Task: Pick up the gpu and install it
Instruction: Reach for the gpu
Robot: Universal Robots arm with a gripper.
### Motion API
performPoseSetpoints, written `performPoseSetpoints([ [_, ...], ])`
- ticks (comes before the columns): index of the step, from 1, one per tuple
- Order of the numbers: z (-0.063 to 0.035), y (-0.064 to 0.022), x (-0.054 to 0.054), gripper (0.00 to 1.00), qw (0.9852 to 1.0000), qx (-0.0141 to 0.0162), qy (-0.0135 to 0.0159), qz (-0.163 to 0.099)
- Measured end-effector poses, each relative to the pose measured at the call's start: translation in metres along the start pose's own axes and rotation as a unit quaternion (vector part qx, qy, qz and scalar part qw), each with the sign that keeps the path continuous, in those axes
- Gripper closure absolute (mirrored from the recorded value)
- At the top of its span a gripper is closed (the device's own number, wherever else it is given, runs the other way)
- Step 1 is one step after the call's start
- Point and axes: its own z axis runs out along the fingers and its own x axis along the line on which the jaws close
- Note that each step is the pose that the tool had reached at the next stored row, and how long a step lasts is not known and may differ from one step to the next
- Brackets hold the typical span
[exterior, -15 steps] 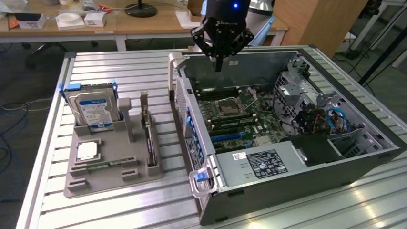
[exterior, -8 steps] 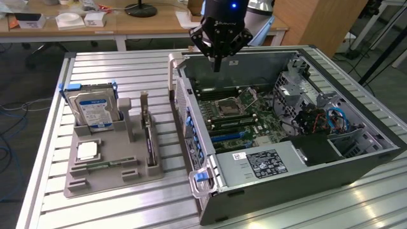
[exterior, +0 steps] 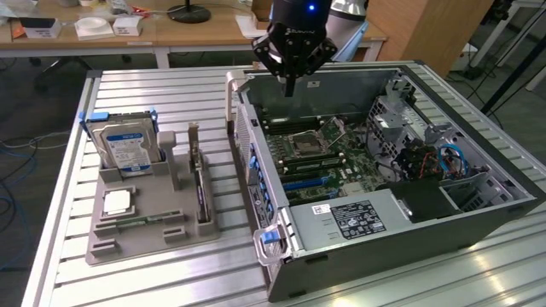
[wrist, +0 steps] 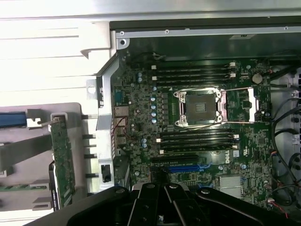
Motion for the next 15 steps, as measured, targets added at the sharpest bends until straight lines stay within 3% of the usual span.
performPoseSetpoints([
  [15, 0.0002, -0.0004, 0.0058, 0.9, 1.0, 0.0, 0.0, 0.0],
])
